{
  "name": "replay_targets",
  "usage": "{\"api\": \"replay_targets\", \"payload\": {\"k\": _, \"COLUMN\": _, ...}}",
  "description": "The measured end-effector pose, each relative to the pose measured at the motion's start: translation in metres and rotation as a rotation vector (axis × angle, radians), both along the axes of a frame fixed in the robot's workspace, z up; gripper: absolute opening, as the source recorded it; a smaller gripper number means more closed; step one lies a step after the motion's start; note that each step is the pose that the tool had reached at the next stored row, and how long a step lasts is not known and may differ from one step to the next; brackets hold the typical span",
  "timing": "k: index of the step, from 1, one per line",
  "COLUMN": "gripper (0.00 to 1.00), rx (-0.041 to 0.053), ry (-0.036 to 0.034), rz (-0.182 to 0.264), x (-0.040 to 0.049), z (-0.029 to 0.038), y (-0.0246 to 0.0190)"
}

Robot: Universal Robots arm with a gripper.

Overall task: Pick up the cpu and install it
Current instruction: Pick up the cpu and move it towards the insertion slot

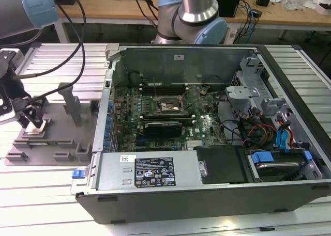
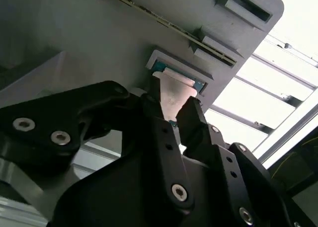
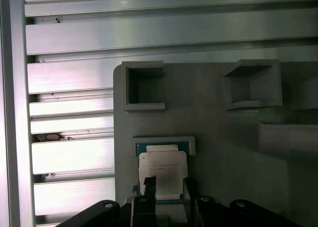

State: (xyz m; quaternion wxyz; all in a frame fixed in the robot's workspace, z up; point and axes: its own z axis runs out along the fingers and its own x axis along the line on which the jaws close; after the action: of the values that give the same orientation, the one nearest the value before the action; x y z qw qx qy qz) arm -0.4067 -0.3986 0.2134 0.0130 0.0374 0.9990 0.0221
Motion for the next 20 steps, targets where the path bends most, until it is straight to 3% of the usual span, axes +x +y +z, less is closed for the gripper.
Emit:
{"api": "replay_targets", "payload": {"k": 2, "gripper": 0.48, "rx": -0.0001, "ry": 0.0, "rz": 0.0, "x": 0.0, "z": 0.0, "y": 0.0}}
{"api": "replay_targets", "payload": {"k": 3, "gripper": 0.6, "rx": 0.0, "ry": 0.0, "rz": 0.0, "x": 0.0, "z": -0.0001, "y": 0.0}}
{"api": "replay_targets", "payload": {"k": 4, "gripper": 0.6, "rx": 0.0, "ry": 0.0, "rz": 0.0, "x": 0.0, "z": -0.0001, "y": 0.0}}
{"api": "replay_targets", "payload": {"k": 5, "gripper": 0.66, "rx": 0.0, "ry": 0.0, "rz": 0.0, "x": 0.0, "z": -0.0001, "y": 0.0}}
{"api": "replay_targets", "payload": {"k": 10, "gripper": 0.66, "rx": 0.0001, "ry": -0.0001, "rz": 0.0, "x": 0.0001, "z": -0.0029, "y": 0.0}}
{"api": "replay_targets", "payload": {"k": 16, "gripper": 0.66, "rx": 0.0, "ry": 0.0, "rz": 0.0, "x": 0.0, "z": -0.015, "y": 0.0005}}
{"api": "replay_targets", "payload": {"k": 20, "gripper": 0.66, "rx": 0.0001, "ry": -0.0002, "rz": 0.0, "x": -0.0001, "z": -0.0162, "y": 0.0021}}
